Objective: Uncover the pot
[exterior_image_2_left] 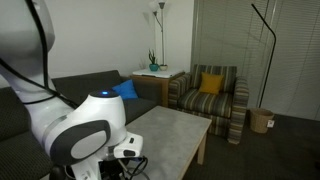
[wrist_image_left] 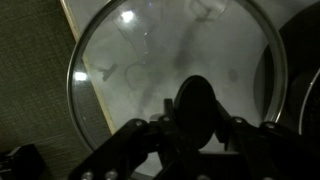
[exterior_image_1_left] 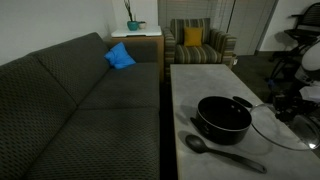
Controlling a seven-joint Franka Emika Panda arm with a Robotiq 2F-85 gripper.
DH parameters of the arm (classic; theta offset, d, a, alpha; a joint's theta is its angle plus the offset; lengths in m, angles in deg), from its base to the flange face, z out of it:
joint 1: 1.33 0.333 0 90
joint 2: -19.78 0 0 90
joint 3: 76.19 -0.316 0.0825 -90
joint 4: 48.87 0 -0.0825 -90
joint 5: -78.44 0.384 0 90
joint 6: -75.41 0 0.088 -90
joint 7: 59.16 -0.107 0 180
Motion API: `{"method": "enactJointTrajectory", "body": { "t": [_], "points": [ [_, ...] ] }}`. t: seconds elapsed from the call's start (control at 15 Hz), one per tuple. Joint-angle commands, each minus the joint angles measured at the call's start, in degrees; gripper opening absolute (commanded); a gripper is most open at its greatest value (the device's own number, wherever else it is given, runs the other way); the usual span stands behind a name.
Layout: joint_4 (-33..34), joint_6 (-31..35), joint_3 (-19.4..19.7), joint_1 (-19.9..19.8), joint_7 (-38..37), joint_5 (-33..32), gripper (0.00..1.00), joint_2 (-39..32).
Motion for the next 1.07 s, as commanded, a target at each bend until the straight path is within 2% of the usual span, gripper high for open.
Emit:
{"method": "enactJointTrajectory", "body": {
  "t": [0.0, 0.6, 1.0],
  "points": [
    [3.85, 1.93, -0.38, 0.35, -1.13, 1.61, 0.14, -2.48],
    [15.91, -1.13, -0.80, 3.74, -2.53, 1.16, 0.14, -9.65],
    [21.57, -3.78, -1.09, 2.65, -2.89, 1.34, 0.14, -15.20]
  ]
}}
